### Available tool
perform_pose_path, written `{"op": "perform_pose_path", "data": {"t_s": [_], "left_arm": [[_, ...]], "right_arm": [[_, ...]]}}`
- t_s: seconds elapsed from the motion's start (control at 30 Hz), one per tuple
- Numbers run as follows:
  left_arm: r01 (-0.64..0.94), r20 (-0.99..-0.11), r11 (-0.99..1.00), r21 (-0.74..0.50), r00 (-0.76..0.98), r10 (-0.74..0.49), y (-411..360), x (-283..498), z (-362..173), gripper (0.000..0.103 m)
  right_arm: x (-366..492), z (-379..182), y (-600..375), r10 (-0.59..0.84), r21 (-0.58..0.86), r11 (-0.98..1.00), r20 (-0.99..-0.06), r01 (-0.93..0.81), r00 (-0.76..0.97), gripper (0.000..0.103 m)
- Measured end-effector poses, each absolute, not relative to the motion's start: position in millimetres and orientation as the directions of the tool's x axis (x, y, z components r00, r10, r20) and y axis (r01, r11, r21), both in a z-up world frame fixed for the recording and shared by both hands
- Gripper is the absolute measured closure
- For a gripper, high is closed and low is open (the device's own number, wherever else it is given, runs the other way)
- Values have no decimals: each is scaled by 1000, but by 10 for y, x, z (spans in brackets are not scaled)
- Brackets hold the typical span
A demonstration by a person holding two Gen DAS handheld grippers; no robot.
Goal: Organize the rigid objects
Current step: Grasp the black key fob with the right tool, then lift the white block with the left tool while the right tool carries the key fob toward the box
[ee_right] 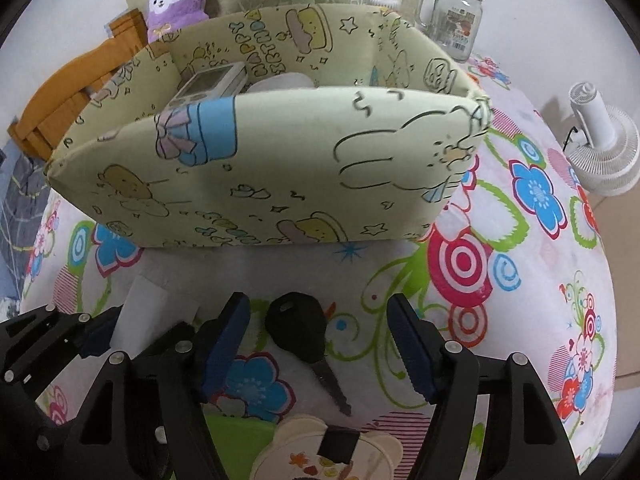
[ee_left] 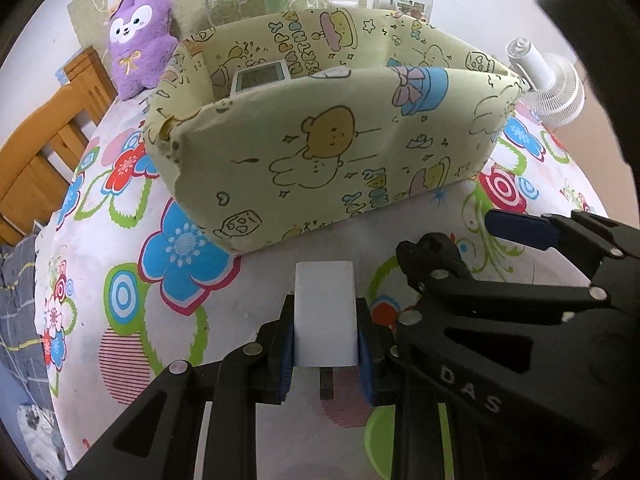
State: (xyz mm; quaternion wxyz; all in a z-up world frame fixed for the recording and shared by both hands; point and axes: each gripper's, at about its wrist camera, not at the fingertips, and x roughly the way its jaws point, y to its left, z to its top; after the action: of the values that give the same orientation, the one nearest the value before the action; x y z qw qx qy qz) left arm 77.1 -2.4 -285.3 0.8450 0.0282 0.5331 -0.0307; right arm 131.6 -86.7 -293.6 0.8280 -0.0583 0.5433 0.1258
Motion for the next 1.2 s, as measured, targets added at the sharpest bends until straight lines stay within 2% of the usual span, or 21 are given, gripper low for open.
{"op": "perform_pose_path", "data": {"t_s": [0.07, 0.27, 0.33, 0.4, 0.83, 1.2], "left_arm": [[85, -903, 996, 15, 429, -23, -38, 768, -2853, 77], [83, -904, 997, -2, 425, -37, -17, 782, -2851, 78], [80, -905, 997, -8, 422, -41, -8, 792, -2847, 78], [79, -905, 997, -9, 424, -42, 11, 799, -2845, 78], [78, -895, 997, -24, 443, -57, -34, 831, -2704, 78], [66, -870, 997, -38, 488, -66, -138, 835, -2403, 78]], "right_arm": [[1324, -2970, -852, 129, 35, 967, -922, -254, 365, 39], [1332, -3013, -797, 92, -2, 970, -924, -244, 372, 51], [1317, -3024, -755, 99, 0, 967, -922, -256, 375, 63], [1297, -3039, -747, 103, 5, 967, -922, -255, 374, 67], [1290, -2888, -924, 117, 21, 972, -908, -235, 402, 67], [1267, -2410, -1061, 143, 33, 970, -879, -241, 455, 68]]}}
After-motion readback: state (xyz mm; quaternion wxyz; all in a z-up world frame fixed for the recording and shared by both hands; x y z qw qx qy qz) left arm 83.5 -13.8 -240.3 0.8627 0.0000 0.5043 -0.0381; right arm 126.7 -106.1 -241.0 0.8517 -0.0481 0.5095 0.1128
